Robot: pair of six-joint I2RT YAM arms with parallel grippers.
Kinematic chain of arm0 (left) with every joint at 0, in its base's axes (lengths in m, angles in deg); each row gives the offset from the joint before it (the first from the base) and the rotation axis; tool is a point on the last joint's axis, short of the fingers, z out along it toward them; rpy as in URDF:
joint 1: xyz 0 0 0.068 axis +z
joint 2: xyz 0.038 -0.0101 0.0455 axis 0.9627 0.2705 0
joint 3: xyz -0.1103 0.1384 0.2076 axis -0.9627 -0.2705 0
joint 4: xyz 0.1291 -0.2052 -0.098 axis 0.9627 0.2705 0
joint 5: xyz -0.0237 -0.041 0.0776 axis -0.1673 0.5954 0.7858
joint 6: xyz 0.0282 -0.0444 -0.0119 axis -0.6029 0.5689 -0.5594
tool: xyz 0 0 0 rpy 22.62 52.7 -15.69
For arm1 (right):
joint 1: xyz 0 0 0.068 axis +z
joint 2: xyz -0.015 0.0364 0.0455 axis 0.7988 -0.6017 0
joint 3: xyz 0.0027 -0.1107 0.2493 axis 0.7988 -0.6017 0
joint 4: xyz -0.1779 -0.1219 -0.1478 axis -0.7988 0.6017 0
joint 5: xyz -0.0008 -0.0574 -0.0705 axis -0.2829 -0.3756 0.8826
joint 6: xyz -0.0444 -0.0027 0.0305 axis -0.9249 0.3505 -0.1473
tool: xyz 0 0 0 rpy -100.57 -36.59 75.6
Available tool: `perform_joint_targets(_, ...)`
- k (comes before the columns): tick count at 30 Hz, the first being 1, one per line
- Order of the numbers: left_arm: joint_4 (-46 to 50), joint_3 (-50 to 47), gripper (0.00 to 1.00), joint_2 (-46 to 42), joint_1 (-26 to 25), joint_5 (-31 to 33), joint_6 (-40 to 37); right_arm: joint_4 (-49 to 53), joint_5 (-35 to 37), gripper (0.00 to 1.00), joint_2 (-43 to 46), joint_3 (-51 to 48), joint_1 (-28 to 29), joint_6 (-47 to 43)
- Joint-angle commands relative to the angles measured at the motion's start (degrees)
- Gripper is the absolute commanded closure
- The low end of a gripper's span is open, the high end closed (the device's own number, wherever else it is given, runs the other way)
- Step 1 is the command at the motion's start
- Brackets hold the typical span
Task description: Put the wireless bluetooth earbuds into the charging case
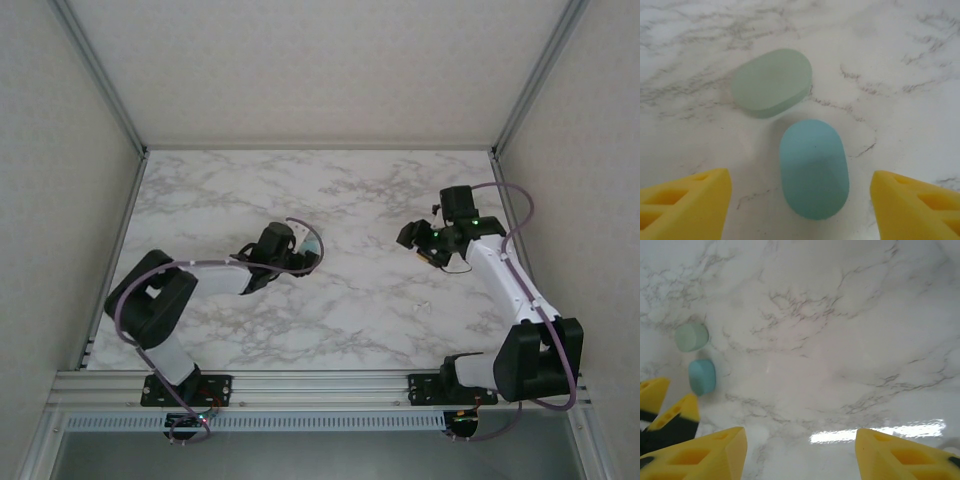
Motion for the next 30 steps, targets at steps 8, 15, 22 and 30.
perform_joint_targets(8,2.82,-4.21,0.23,-17.19,1.27,2.44,1.18,-0.18,4.30,0.39,3.16,-0.34,-6.42,-2.32)
perform_joint_targets(15,6.15,-3.50,0.21,-26.86,1.85,2.47,2.96,-1.07,4.92,0.39,-0.53,0.03,-10.88,-6.12)
perform_joint_targets(22,7.74,-2.52,0.18,-33.15,2.03,0.98,4.66,-0.71,8.52,0.40,-13.86,6.55,-12.11,-11.26)
perform_joint_targets(30,12.45,-0.85,0.16,-36.68,2.20,0.47,4.59,-1.52,10.50,0.40,-28.82,16.56,-13.91,-12.18)
